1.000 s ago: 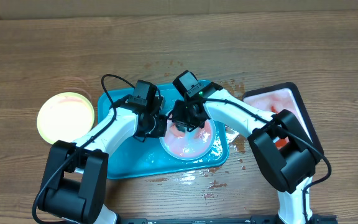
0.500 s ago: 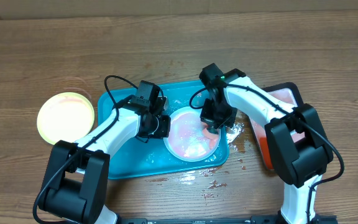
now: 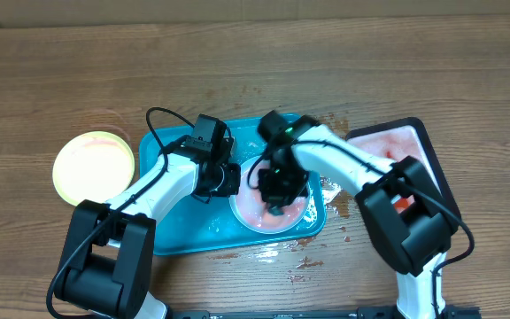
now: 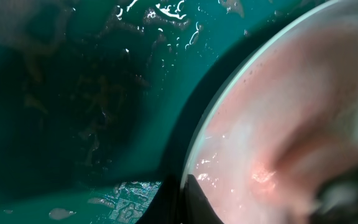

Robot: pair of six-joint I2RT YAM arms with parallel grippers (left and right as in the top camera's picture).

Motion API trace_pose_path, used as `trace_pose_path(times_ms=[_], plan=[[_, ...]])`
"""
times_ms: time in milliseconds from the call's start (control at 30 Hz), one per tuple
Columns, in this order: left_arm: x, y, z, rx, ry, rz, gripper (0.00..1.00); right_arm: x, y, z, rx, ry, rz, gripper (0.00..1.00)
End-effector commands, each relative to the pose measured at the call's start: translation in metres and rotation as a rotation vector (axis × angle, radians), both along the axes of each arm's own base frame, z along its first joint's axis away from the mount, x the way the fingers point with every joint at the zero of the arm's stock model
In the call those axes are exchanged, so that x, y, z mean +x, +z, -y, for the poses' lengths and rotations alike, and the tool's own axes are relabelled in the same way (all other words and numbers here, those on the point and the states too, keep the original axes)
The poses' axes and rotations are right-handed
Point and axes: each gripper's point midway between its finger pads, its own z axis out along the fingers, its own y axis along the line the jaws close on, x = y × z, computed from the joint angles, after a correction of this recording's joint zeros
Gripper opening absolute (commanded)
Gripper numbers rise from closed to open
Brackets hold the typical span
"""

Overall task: Clean dirty plates on tray and stack at the side
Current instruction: 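Scrub the white plate with the sponge, left gripper holding its rim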

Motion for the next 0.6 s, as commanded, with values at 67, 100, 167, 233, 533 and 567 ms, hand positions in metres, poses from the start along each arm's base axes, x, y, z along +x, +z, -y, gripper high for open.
trace_pose_path(times_ms=[67,100,167,233,533,567], plan=[[0.001,-0.005,-0.007,0.027,0.028,-0.004,0.04,-0.016,-0.003,-0.023,0.069,0.006,-0.049,0.04],[0.001,-0.005,-0.007,0.028,0.027,-0.004,0.04,-0.016,-0.004,-0.025,0.075,-0.012,-0.054,0.04],[0.001,-0.005,-0.007,0.028,0.027,-0.004,0.04,-0.014,-0.007,-0.029,0.083,-0.056,-0.058,0.04],[0.001,-0.005,-0.007,0.028,0.027,-0.004,0.04,-0.013,-0.014,-0.029,0.082,-0.090,-0.059,0.04],[0.001,-0.005,-0.007,0.028,0.027,-0.004,0.04,-0.040,-0.033,0.067,-0.404,-0.086,-0.066,0.04],[0.001,-0.005,-0.007,0.028,0.027,-0.004,0.04,-0.041,-0.031,0.079,-0.463,-0.074,-0.058,0.04]])
